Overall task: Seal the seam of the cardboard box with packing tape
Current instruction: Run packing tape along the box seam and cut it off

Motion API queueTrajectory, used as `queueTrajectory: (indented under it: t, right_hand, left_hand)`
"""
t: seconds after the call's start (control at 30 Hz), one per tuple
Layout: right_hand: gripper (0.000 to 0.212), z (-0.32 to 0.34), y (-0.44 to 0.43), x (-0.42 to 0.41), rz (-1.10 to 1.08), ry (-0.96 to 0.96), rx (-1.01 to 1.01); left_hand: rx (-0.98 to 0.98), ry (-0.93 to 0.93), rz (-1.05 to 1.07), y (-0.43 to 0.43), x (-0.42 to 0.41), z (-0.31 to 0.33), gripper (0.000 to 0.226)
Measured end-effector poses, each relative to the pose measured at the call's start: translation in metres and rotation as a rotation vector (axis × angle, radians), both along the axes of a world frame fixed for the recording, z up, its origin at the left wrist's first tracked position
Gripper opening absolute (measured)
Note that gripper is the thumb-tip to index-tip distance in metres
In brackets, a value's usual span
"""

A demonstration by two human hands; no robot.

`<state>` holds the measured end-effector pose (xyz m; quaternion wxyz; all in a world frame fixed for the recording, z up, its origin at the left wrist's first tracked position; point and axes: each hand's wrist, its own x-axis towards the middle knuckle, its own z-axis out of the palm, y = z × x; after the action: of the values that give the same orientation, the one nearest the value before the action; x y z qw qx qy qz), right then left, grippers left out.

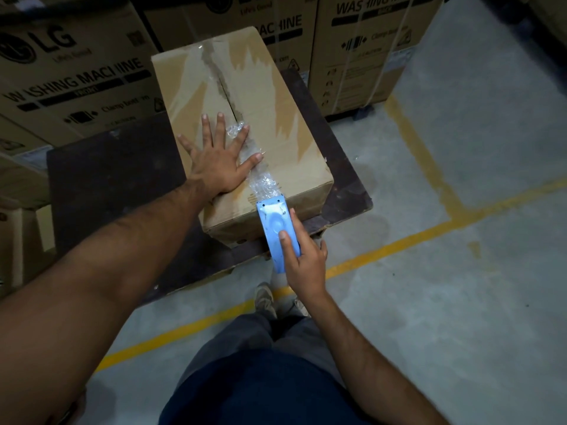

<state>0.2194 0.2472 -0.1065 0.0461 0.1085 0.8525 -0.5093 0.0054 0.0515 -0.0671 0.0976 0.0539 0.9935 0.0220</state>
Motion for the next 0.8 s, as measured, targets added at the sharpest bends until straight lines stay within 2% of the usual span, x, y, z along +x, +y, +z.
queueTrajectory:
  t: [0.43,0.6,0.8]
  right_hand:
    - [0.067,0.032,0.01,0.009,-0.017,-0.122,-0.071]
    - [0.043,0.037,0.011,0.015,-0.01,-0.08,-0.15]
    - [0.035,0.042,0.018,0.022,0.003,-0.088,-0.198]
  left_hand:
    - [-0.041,-0.021,-0.005,0.001,0.0,-0.001,0.094]
    - [-0.037,-0.033,0.004,0.001,0.0,-0.002,0.094]
    - [-0.036,-0.036,0.003,0.001,-0.001,-0.003,0.093]
